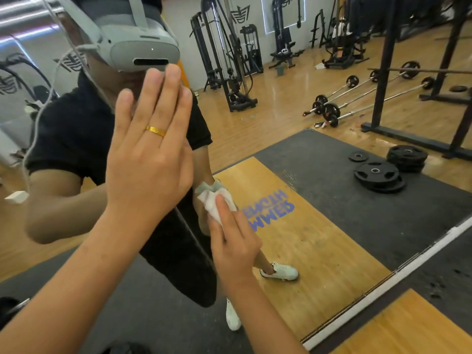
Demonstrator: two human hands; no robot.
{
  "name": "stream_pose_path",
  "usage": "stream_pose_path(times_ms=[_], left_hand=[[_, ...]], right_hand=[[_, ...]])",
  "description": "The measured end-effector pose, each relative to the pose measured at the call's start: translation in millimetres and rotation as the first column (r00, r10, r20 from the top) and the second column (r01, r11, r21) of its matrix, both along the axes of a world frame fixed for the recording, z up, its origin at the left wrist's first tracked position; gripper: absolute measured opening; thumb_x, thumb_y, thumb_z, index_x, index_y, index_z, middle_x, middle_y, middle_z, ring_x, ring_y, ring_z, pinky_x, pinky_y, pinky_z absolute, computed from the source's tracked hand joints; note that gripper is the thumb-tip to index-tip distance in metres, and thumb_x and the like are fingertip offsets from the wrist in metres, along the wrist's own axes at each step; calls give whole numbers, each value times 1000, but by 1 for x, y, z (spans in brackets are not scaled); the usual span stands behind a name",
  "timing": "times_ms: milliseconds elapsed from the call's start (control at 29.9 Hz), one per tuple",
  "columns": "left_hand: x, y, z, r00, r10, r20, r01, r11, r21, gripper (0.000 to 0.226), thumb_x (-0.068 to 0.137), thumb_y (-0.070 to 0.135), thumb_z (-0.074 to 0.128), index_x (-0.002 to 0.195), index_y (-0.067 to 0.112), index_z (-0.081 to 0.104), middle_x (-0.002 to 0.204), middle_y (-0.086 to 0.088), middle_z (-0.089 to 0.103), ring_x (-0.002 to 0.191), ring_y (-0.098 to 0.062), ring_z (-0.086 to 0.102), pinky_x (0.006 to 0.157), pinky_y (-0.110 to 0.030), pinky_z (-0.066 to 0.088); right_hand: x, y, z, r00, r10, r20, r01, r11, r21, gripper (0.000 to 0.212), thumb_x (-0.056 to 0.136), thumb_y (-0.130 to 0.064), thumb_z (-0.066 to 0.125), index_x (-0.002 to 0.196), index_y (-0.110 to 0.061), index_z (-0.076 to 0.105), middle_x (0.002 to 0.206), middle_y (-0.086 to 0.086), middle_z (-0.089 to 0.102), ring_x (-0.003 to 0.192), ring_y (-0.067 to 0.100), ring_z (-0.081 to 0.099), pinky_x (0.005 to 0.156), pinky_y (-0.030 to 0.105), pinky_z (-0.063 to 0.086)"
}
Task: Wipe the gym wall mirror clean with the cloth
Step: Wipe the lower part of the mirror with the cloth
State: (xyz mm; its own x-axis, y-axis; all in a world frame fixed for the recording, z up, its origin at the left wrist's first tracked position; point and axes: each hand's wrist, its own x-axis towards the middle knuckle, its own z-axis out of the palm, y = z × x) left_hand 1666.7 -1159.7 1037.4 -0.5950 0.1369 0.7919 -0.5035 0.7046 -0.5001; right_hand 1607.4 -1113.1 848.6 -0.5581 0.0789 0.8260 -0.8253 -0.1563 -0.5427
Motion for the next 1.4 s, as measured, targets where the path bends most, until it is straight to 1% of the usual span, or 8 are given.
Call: stream_pose_path(times_ms=[134,334,468,602,869,1103,1304,1404], left_hand=[[-11,15,-35,995,-92,33,88,989,115,50,102,7,38,150,-5,45,160,-23,37,150,-39,33,121,-64,23],[-29,14,-83,985,-69,-157,90,987,130,42,111,13,35,147,-1,51,155,-17,47,146,-34,42,125,-51,18],[-33,11,-90,983,-41,-181,60,993,102,46,104,6,47,150,3,49,158,-14,44,149,-31,37,125,-52,17],[-33,12,-91,980,-29,-197,52,992,112,46,101,8,50,147,2,53,156,-15,46,149,-31,37,125,-54,19],[-40,11,-94,962,-36,-269,62,994,87,41,100,7,52,140,1,60,152,-15,49,152,-25,32,128,-46,12],[-49,11,-101,943,-18,-331,48,995,84,40,100,12,53,136,-1,61,149,-18,51,151,-28,33,128,-48,11],[-50,10,-105,940,1,-341,20,998,57,39,101,14,53,135,-4,62,147,-21,53,150,-29,35,127,-48,10],[-51,9,-106,936,-5,-351,26,998,56,39,100,13,54,135,-4,61,147,-22,53,151,-29,34,126,-51,13]], right_hand=[[-19,7,-10,997,-32,-64,32,999,12,27,110,-24,52,127,-8,65,81,4,64,69,10,50,62,20,43],[-51,19,-9,996,-55,-69,61,994,93,28,110,-26,52,128,-13,68,77,3,61,62,13,49,50,28,45],[-104,44,8,990,25,142,-31,999,40,32,103,-24,63,134,-18,65,78,-1,56,62,7,47,52,29,44],[-137,48,24,933,37,359,-8,997,-82,42,101,-24,66,141,-27,55,82,-5,52,68,10,53,58,47,50],[-110,40,-19,981,56,-187,-30,990,140,27,107,-21,59,133,-17,62,82,0,60,63,14,50,56,28,45],[-192,57,12,935,3,355,32,995,-91,36,100,-20,66,135,-11,64,80,1,52,67,11,50,57,34,47],[-127,45,-8,988,144,-61,-138,987,83,30,106,-24,59,134,-12,63,89,-4,52,68,8,50,59,24,47],[-168,59,-8,961,73,-266,-37,990,137,23,107,-20,58,128,-14,64,92,-5,51,70,10,48,62,25,46]])
